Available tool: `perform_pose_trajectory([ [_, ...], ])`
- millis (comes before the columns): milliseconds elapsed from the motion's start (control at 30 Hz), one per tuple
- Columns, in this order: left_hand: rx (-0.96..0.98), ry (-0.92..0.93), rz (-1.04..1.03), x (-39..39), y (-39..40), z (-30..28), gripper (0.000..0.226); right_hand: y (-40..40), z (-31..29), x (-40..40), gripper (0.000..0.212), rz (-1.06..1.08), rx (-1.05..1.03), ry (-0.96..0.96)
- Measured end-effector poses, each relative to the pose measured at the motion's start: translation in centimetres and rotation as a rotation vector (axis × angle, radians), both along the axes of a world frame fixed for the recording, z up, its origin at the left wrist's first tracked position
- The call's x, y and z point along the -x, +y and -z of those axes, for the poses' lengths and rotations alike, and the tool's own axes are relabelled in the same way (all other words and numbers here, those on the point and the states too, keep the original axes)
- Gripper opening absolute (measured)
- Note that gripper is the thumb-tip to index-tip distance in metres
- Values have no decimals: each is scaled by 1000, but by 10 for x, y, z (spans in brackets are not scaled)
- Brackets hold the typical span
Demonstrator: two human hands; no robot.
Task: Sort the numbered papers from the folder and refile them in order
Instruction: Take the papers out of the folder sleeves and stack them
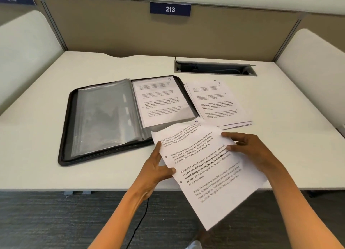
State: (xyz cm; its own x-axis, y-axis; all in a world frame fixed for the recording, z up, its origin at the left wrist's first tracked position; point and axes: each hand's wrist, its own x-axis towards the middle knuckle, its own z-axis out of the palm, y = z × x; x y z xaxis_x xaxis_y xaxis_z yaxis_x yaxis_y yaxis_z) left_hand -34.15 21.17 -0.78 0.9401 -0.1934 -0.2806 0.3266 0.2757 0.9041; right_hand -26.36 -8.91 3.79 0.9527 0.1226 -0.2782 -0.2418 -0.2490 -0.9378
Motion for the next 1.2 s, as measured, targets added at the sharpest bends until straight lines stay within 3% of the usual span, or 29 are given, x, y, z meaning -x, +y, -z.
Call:
perform_pose_trajectory([
  [333,-188,-175,34,-70,-10,-50,111,-15,-30,-54,43,17,-153,-96],
  [600,-687,-199,15,-173,-39,-50,112,-37,-4,-140,40,109,-144,-120],
  [933,-882,-150,135,-325,-94,-6,116,-82,40,-261,37,227,104,-153],
  [1067,-1101,-204,248,-355,-108,10,111,-92,54,-287,33,212,253,-184],
  [1200,-1386,-297,326,-366,-110,13,91,-97,69,-295,28,159,381,-227],
])
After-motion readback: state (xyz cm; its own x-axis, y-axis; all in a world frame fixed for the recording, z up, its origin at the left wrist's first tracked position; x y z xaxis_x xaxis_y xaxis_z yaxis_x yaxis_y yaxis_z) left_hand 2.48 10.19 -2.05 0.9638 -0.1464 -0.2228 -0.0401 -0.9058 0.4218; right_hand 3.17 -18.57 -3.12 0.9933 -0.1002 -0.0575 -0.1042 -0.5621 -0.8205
